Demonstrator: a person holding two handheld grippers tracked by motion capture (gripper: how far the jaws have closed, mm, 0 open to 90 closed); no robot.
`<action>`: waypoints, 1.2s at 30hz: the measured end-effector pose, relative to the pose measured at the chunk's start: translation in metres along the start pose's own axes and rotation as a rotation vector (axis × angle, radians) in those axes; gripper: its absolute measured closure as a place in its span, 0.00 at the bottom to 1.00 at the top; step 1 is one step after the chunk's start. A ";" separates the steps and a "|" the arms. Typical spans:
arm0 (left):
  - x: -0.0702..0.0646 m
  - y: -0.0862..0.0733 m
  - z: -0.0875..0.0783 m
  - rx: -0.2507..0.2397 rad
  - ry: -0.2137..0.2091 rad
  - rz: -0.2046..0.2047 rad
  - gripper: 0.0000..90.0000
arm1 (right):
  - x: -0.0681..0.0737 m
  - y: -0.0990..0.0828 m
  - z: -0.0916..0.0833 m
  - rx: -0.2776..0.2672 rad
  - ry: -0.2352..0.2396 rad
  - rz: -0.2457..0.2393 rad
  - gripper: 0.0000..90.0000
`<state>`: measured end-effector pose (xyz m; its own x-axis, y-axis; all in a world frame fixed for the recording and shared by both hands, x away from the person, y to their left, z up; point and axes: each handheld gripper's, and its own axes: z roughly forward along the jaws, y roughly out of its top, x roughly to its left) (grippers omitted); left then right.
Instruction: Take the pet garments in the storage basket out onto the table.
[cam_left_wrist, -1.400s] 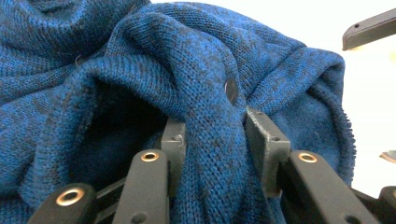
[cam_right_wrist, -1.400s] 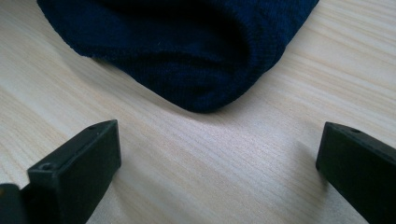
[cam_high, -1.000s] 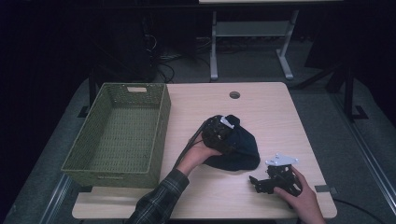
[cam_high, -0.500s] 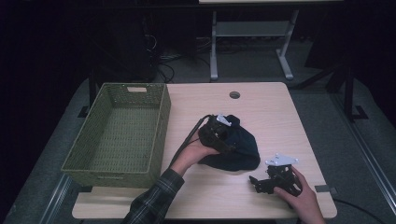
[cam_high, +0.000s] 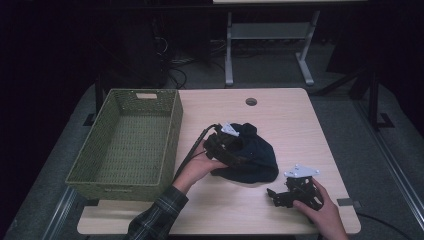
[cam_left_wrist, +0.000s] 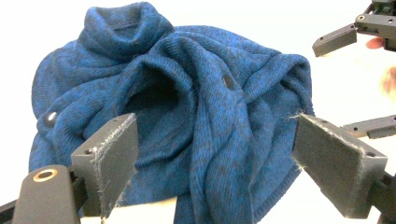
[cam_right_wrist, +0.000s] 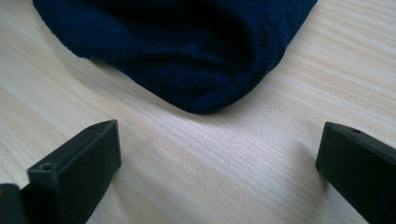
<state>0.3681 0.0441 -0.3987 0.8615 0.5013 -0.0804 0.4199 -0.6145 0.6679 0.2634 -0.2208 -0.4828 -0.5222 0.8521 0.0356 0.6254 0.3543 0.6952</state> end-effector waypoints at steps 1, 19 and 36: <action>-0.001 -0.003 -0.002 -0.006 0.000 -0.006 0.16 | 0.000 0.000 0.000 -0.001 0.000 -0.001 0.00; -0.010 -0.048 -0.021 -0.039 0.028 -0.035 0.15 | 0.000 0.000 0.000 -0.001 0.000 -0.003 0.00; -0.026 -0.091 -0.019 -0.062 0.109 -0.087 0.14 | 0.000 0.000 0.000 0.001 0.000 -0.001 0.00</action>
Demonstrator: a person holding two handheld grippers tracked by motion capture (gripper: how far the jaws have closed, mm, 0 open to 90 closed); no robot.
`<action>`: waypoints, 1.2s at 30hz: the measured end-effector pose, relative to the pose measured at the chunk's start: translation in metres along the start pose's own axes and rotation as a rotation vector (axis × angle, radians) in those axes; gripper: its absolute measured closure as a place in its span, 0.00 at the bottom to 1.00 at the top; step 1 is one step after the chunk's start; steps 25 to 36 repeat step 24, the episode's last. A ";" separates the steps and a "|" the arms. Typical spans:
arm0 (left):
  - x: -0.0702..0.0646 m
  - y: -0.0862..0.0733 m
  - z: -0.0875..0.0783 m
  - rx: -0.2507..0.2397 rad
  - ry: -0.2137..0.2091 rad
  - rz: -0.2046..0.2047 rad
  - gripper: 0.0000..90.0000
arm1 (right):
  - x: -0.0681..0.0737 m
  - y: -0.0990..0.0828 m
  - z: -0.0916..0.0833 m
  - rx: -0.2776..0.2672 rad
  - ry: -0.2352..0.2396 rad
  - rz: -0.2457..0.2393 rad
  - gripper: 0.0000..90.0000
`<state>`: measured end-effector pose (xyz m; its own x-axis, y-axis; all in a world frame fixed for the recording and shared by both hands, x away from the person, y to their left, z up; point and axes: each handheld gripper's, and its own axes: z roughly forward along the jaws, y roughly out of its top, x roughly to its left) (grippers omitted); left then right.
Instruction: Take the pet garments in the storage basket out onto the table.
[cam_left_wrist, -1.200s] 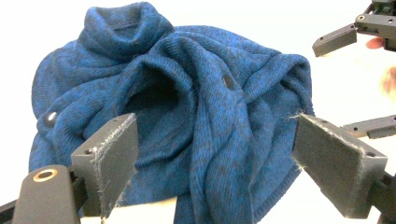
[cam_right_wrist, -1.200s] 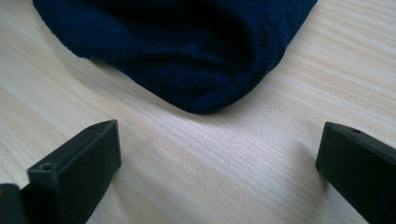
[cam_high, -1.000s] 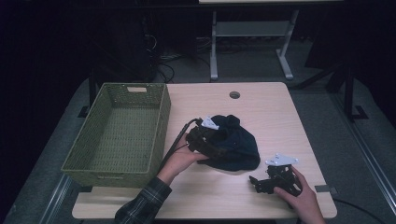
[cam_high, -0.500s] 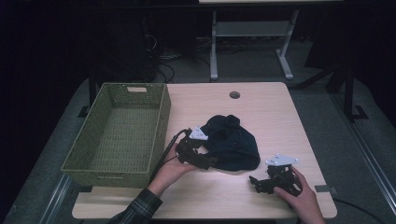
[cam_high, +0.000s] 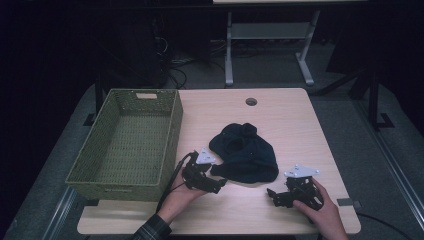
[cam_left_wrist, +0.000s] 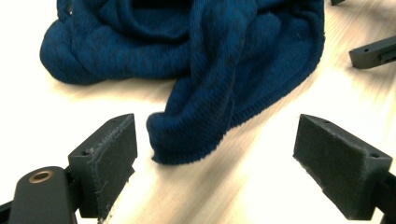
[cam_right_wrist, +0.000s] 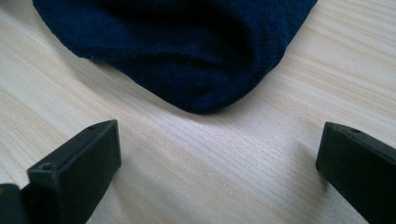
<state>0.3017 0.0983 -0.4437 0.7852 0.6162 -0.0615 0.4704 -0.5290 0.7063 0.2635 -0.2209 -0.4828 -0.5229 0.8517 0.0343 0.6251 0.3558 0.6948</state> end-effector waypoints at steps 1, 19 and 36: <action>-0.001 -0.002 0.000 0.007 0.000 -0.001 0.14 | 0.000 0.000 0.000 0.000 0.000 0.000 0.00; -0.002 -0.041 0.007 -0.012 0.045 0.043 0.14 | 0.000 0.000 0.000 0.000 0.000 0.000 0.00; -0.002 -0.041 0.007 -0.012 0.045 0.043 0.14 | 0.000 0.000 0.000 0.000 0.000 0.000 0.00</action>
